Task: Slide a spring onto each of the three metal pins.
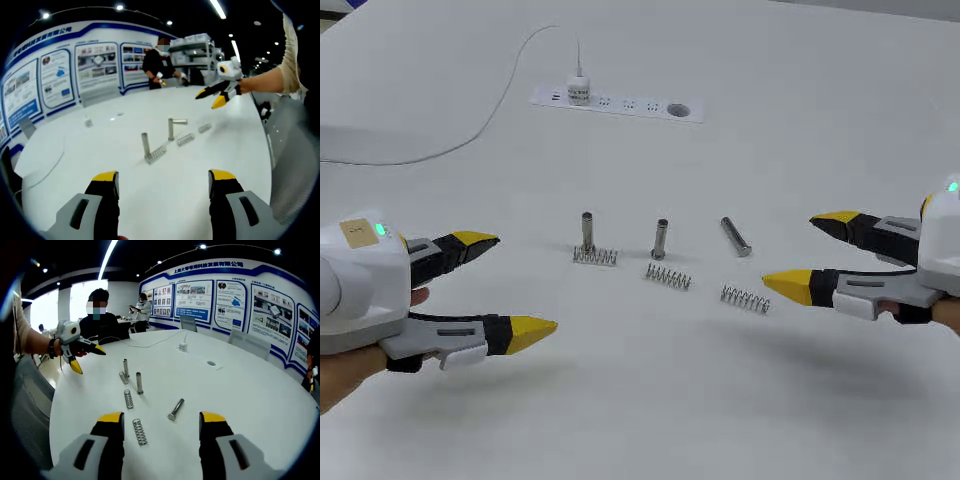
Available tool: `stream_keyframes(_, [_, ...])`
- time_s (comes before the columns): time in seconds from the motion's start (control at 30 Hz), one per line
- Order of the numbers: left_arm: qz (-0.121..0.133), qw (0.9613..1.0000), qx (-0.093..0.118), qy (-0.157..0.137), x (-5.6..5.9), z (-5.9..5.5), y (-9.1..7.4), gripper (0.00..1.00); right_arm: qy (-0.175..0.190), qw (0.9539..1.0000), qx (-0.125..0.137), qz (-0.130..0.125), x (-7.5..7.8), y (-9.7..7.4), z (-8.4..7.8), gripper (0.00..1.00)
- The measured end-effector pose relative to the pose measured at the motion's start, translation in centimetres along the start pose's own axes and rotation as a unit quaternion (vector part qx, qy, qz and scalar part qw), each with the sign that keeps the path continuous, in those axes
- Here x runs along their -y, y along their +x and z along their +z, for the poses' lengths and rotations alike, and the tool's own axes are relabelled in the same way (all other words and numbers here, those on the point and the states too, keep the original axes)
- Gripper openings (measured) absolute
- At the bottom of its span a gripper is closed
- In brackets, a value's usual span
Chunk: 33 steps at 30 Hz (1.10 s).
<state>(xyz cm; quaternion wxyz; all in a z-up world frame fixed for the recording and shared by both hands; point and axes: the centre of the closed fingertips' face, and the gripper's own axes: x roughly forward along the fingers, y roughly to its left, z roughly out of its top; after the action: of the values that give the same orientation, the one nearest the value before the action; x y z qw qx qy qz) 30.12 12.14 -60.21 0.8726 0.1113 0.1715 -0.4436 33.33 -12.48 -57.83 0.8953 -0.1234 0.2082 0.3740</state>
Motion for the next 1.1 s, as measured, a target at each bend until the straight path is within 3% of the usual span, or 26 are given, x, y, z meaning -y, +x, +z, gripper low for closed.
stream_keyframes(0.5, [0.001, 1.0000, 0.005, -0.003, 0.0, 0.1, -0.1, 0.74, 0.013, 0.9991, -0.030, -0.026, 2.1, 3.7, 1.2, 0.46])
stream_keyframes(1.1, [0.001, 1.0000, 0.004, -0.007, 0.1, 0.0, 0.0, 0.74, 0.046, 0.9929, -0.093, -0.059, 3.7, 7.6, 0.1, 0.31])
